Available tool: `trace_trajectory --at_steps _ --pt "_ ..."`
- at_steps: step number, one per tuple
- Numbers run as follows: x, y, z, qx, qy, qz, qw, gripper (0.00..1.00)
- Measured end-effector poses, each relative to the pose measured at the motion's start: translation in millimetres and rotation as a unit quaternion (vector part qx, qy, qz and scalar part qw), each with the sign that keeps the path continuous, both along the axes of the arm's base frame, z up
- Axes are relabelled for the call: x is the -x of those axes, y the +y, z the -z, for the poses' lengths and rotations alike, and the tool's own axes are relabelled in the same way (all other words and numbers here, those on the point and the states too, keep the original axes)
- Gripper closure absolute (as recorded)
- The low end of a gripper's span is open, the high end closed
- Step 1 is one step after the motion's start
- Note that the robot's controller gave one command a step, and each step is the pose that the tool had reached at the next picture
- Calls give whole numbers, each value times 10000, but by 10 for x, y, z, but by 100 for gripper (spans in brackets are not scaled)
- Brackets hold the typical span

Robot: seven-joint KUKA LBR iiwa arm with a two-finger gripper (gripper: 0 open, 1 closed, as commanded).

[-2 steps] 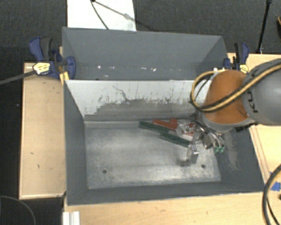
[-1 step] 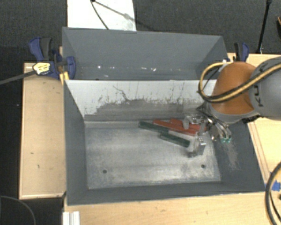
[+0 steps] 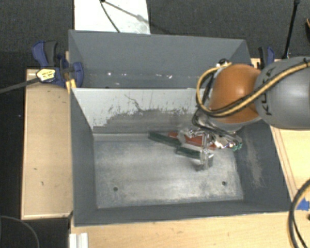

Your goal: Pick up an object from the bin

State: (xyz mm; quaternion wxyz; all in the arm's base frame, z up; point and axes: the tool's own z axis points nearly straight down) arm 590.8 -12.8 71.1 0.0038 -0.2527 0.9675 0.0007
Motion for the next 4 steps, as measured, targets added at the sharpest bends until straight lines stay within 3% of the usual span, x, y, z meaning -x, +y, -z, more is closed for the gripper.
trace_trajectory --at_steps 1,2,3,4 --pt "551 437 9 0 45 -465 9989 0" --pt "55 424 -1260 14 -31 -539 9985 0" --pt "148 704 -1915 7 -22 -471 9989 0" --pt "520 53 -848 20 73 -441 9990 0"
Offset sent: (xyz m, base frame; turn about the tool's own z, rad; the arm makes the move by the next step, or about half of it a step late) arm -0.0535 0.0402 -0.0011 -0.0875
